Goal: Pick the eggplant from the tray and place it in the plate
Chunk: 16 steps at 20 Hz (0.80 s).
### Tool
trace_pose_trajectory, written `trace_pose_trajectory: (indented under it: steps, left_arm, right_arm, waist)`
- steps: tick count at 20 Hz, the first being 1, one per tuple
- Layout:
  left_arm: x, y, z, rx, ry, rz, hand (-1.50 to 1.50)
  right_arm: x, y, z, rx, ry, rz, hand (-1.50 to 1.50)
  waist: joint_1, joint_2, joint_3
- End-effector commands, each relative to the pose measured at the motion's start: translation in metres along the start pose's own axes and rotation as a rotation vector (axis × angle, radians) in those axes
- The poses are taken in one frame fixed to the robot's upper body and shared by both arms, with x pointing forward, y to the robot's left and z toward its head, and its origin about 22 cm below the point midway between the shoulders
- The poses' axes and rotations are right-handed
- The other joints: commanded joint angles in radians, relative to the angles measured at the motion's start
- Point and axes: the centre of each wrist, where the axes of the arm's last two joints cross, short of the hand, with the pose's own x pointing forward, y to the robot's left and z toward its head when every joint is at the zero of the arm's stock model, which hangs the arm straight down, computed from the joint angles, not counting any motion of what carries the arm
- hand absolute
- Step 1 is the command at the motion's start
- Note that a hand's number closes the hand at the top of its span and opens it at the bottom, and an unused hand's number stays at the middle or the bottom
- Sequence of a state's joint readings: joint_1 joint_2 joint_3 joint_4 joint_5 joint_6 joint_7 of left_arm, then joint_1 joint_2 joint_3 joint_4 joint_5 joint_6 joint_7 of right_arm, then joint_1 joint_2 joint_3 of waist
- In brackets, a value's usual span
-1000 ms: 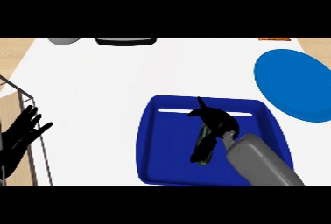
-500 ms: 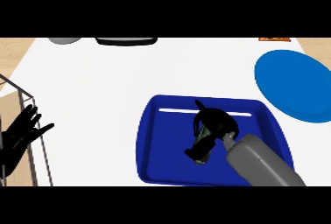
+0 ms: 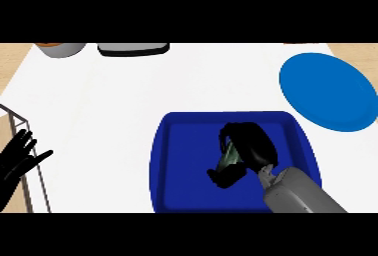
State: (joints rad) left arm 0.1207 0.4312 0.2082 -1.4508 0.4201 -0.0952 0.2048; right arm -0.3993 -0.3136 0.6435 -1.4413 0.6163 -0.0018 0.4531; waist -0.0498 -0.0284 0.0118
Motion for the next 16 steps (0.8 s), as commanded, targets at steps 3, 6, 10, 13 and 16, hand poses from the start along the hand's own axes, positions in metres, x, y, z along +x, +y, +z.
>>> trace_pose_trajectory:
  steps: [3,6,10,13,16]
  left_arm:
    - [-0.031,-0.063,0.001,-0.11,0.051,-0.001,0.0]
    - [-0.022,-0.07,-0.005,-0.117,0.037,0.018,0.0]
    - [-0.021,-0.065,-0.004,-0.112,0.022,-0.016,0.0]
    - [-0.022,-0.08,-0.003,-0.132,0.03,-0.001,0.0]
    - [-0.026,-0.097,-0.002,-0.165,0.016,0.015,0.0]
  right_arm:
    - [0.014,-0.02,0.035,-0.386,-0.129,-0.079,1.5]
    - [0.013,-0.025,0.049,-0.5,-0.098,-0.16,1.5]
    - [-0.01,-0.035,0.069,-0.641,-0.004,-0.262,1.5]
    - [-0.025,-0.04,0.073,-0.727,0.054,-0.325,1.5]
    - [-0.042,-0.054,0.074,-0.783,0.092,-0.401,1.5]
  waist:
    - [-0.059,0.007,-0.01]
    - [-0.06,0.015,-0.011]
    - [-0.05,0.021,-0.01]
    - [-0.024,0.027,-0.01]
    - [-0.026,0.032,-0.008]
